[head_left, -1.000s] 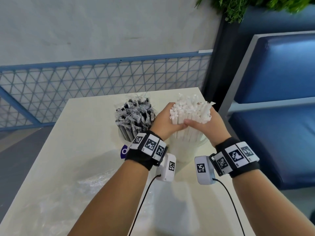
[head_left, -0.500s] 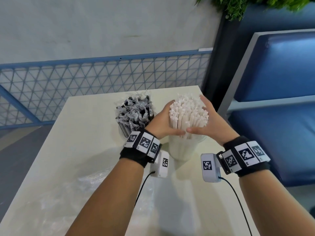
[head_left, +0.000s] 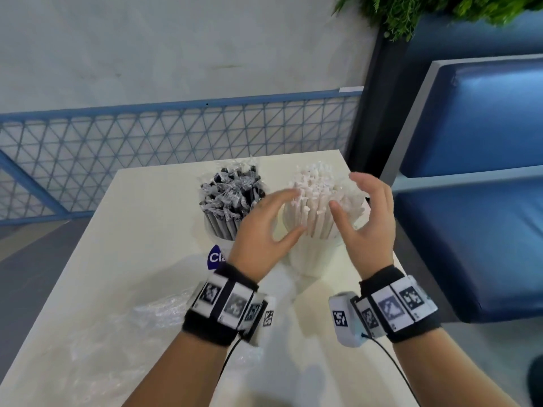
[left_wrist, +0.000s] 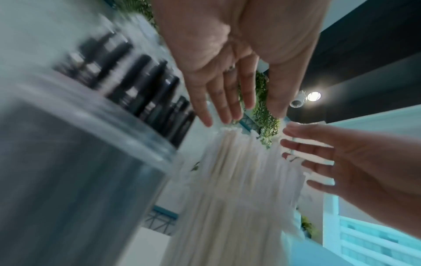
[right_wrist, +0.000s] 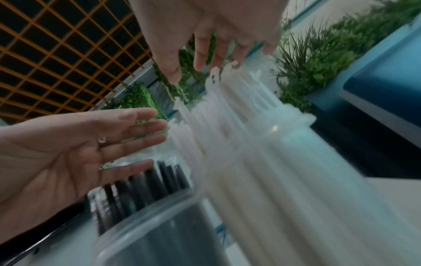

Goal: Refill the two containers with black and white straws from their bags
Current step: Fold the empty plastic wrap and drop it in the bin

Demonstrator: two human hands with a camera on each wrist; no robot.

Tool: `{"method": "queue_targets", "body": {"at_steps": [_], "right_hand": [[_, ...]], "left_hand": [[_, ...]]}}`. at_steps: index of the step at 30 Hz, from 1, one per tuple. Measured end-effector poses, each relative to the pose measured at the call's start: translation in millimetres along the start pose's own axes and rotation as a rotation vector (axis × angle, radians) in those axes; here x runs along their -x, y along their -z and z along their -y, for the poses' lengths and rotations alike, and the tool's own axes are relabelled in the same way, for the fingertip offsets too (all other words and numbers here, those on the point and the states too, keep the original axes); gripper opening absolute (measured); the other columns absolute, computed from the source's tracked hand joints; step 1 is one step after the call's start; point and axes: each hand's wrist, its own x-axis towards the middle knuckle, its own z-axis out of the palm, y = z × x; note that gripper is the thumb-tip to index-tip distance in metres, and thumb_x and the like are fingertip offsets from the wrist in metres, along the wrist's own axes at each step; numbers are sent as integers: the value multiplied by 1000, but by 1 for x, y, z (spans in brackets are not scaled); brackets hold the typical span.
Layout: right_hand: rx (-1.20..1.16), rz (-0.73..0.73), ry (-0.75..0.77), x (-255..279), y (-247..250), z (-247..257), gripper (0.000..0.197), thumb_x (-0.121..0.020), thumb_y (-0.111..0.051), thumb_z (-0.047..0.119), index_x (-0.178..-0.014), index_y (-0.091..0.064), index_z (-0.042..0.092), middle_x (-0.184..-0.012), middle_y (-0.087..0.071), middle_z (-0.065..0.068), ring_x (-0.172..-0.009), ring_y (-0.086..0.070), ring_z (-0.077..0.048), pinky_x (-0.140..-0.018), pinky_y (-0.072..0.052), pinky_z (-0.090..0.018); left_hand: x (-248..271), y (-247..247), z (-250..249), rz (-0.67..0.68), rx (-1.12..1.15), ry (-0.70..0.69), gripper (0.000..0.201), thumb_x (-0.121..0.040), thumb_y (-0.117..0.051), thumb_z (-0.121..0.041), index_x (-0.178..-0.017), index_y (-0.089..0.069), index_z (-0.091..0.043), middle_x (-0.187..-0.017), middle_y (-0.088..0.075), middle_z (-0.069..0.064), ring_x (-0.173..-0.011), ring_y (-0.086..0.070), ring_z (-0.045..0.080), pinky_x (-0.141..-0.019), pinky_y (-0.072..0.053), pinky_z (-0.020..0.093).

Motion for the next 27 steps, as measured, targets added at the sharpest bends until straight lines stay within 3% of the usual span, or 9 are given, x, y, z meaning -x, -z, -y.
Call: {"method": "queue_targets", "body": {"at_steps": [4,8,10,12,14,16,19,22,27], "right_hand": [[-20,-127,21,35,-18,4,21,-84,-59,17,-102,-56,8,-106,-53,-6,-102,-50,-20,-91,-44,-33],[-5,-106,2,71,-44,7,21,-83,-56,19,-102,-52,14,-106,-50,-15,-109,-43,-17,-96,-39,-34],[-23,8,-4,87,-60,8,24,-82,-54,20,-104,-53,11,-109,-49,-16,-109,-42,-17,-93,-40,-36],[-33,204,1,104,-79,9,30,-80,-54,21,-107,-52,8,-113,-48,-14,-109,-43,-18,-94,-40,-33],[27,456,44,121,-100,9,40,-80,-53,30,-116,-46,12,-122,-47,-9,-113,-41,-16,-98,-39,-29],[120,728,71,134,-121,10,54,-81,-52,41,-129,-36,24,-138,-40,-2,-126,-35,-14,-107,-33,-35],[259,1086,49,147,-147,16,72,-85,-53,47,-145,-17,29,-157,-10,5,-144,-12,-13,-117,-12,-41],[434,1255,112,155,-167,23,79,-87,-49,50,-148,-2,29,-158,7,7,-146,3,-14,-116,2,-43],[472,1292,217,161,-185,33,80,-85,-53,49,-147,-9,26,-159,-3,6,-146,1,-14,-113,11,-47]], "left_hand": [[53,18,23,-209,-156,-9,19,-83,-60,-25,-94,-64,-10,-94,-62,-6,-89,-56,3,-81,-44,12],[88,47,64,-215,-320,253,13,-83,-63,-15,-96,-60,-12,-96,-61,0,-86,-54,7,-77,-38,8],[101,64,93,-84,-431,408,30,-84,-62,-14,-113,-55,-11,-115,-58,7,-103,-55,19,-91,-41,26],[113,80,115,157,-610,640,48,-87,-58,-21,-131,-40,-15,-137,-45,7,-126,-43,26,-107,-31,46],[122,91,130,410,-754,832,64,-88,-56,-29,-142,-22,-19,-150,-27,3,-141,-22,26,-113,-16,53],[129,98,141,594,-812,912,78,-87,-57,-35,-146,-9,-20,-156,-13,2,-145,-6,27,-113,-9,56],[136,103,152,699,-878,940,87,-83,-61,-40,-146,-5,-19,-155,-16,5,-145,-7,26,-112,-4,60],[139,105,154,679,-996,852,71,-81,-62,-35,-140,-24,-22,-143,-38,5,-135,-35,23,-110,5,62],[143,109,155,555,-968,639,20,-88,-45,-19,-106,-53,-25,-112,-56,-4,-123,-45,19,-107,15,62]]}}
